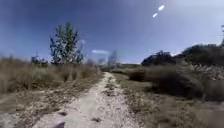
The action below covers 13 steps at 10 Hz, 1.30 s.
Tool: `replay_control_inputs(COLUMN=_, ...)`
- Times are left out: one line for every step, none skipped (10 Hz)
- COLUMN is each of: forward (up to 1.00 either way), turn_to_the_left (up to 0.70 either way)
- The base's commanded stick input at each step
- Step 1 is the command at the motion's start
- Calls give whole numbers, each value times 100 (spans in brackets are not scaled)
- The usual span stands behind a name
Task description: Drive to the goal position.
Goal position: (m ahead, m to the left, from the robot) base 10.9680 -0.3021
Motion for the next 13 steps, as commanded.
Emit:
replay_control_inputs(forward=70, turn_to_the_left=0)
replay_control_inputs(forward=70, turn_to_the_left=0)
replay_control_inputs(forward=70, turn_to_the_left=0)
replay_control_inputs(forward=70, turn_to_the_left=0)
replay_control_inputs(forward=70, turn_to_the_left=0)
replay_control_inputs(forward=70, turn_to_the_left=0)
replay_control_inputs(forward=70, turn_to_the_left=0)
replay_control_inputs(forward=70, turn_to_the_left=0)
replay_control_inputs(forward=70, turn_to_the_left=0)
replay_control_inputs(forward=70, turn_to_the_left=0)
replay_control_inputs(forward=70, turn_to_the_left=0)
replay_control_inputs(forward=70, turn_to_the_left=0)
replay_control_inputs(forward=70, turn_to_the_left=0)
